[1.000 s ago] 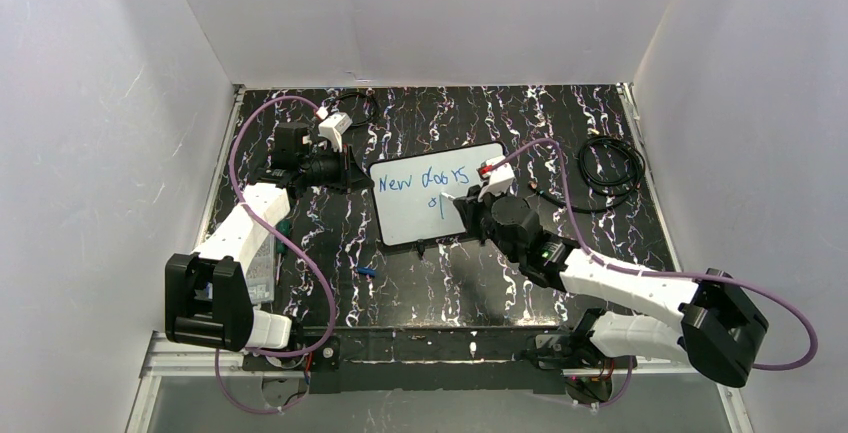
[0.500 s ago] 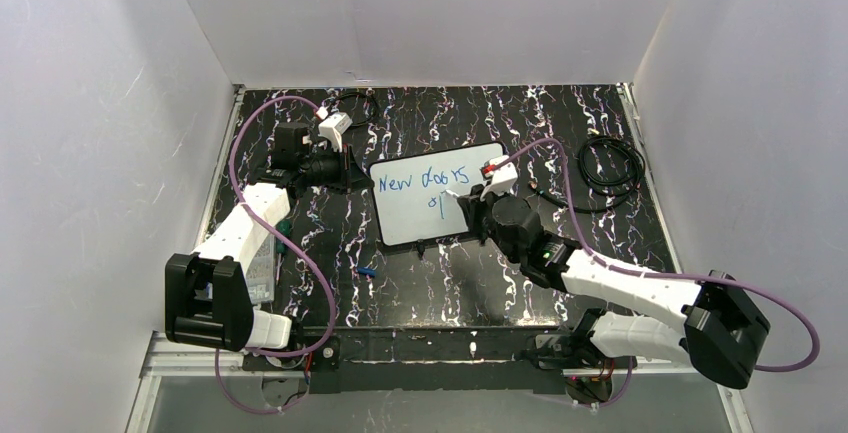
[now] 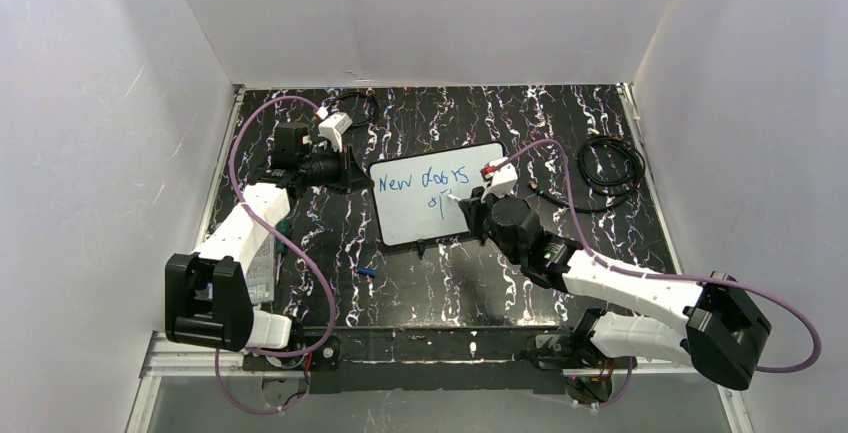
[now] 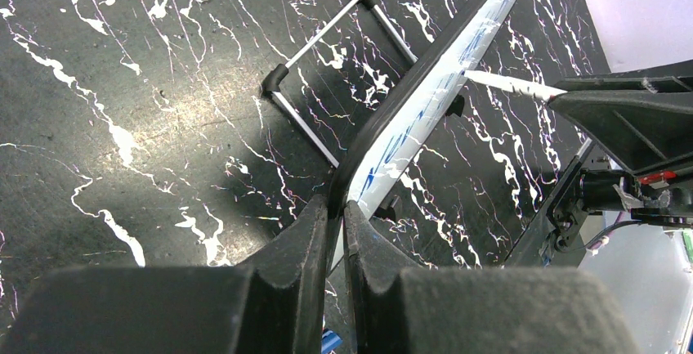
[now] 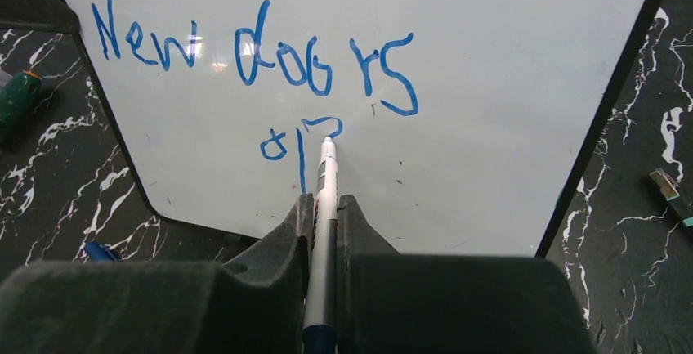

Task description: Write a sentence on the whiteboard

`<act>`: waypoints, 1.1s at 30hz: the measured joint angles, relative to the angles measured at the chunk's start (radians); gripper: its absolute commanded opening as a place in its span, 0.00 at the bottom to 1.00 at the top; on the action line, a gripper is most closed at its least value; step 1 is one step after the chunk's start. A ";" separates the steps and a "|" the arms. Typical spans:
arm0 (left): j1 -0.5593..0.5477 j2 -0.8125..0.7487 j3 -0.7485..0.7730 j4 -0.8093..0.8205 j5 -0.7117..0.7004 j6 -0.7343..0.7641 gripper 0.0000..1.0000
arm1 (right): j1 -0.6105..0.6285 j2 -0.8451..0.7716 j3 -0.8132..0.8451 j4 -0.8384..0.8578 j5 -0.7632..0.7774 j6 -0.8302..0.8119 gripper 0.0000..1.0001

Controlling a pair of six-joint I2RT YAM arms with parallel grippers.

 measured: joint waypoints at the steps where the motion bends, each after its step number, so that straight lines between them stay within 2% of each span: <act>1: 0.000 0.000 0.000 0.000 0.000 0.000 0.00 | 0.000 0.003 0.000 0.000 -0.006 0.003 0.01; 16: 0.000 0.000 0.000 0.001 0.000 0.000 0.00 | 0.001 0.037 -0.003 0.034 -0.082 0.029 0.01; 23: -0.001 -0.002 0.000 0.000 0.000 0.000 0.00 | 0.001 -0.038 -0.022 0.022 -0.055 0.029 0.01; 33: -0.001 -0.002 0.000 -0.001 0.000 0.000 0.00 | 0.001 -0.043 -0.048 -0.012 -0.011 0.029 0.01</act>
